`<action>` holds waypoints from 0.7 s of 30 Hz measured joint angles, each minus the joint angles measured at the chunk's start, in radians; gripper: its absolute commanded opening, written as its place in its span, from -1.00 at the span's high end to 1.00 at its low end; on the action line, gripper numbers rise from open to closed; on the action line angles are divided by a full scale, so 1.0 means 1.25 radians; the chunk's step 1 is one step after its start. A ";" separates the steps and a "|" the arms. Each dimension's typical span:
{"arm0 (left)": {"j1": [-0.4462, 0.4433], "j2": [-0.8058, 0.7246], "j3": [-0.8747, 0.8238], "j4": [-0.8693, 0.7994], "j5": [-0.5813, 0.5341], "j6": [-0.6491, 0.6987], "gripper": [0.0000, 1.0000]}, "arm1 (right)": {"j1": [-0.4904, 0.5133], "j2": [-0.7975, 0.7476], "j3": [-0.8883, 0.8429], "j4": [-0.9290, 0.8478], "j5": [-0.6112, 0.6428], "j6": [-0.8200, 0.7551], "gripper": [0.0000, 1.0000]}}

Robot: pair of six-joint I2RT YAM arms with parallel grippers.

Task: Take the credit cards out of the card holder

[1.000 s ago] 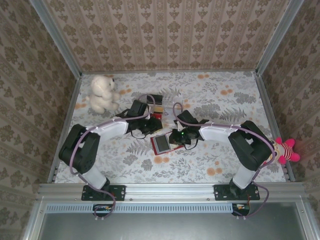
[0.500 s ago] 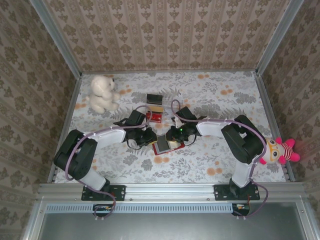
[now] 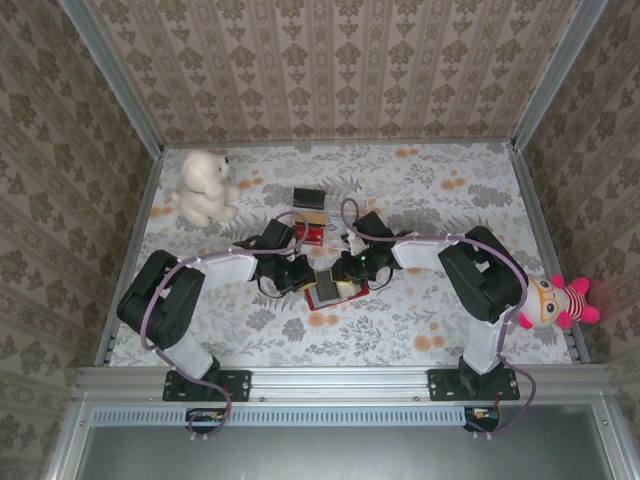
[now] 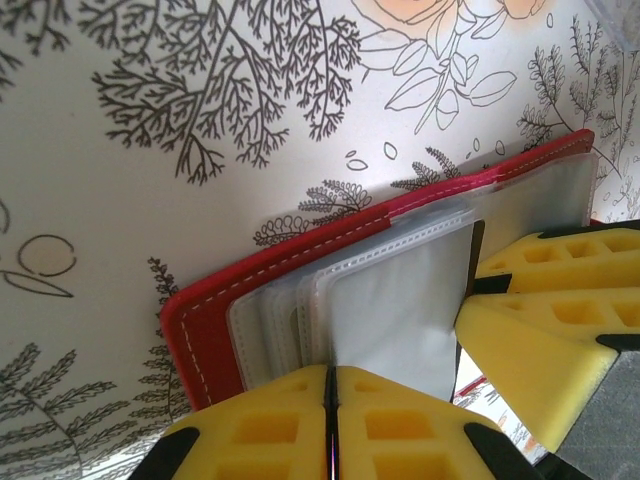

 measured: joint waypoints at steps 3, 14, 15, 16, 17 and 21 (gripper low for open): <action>0.002 0.000 0.000 -0.001 0.000 0.000 0.83 | -0.003 0.001 0.000 0.006 -0.012 -0.005 0.74; 0.016 -0.005 -0.001 -0.022 0.002 0.005 0.82 | -0.022 0.001 -0.002 0.017 -0.022 -0.006 0.82; 0.020 -0.007 -0.001 -0.026 0.002 0.007 0.83 | -0.024 0.001 -0.003 0.017 -0.022 -0.007 0.82; 0.021 -0.009 -0.001 -0.032 0.001 0.007 0.82 | -0.027 0.001 -0.004 0.016 -0.022 -0.009 0.82; 0.022 -0.010 -0.002 -0.036 -0.001 0.007 0.82 | -0.029 0.001 -0.005 0.016 -0.022 -0.011 0.82; 0.026 -0.016 -0.002 -0.047 0.000 0.010 0.82 | -0.034 0.001 -0.005 0.016 -0.022 -0.018 0.81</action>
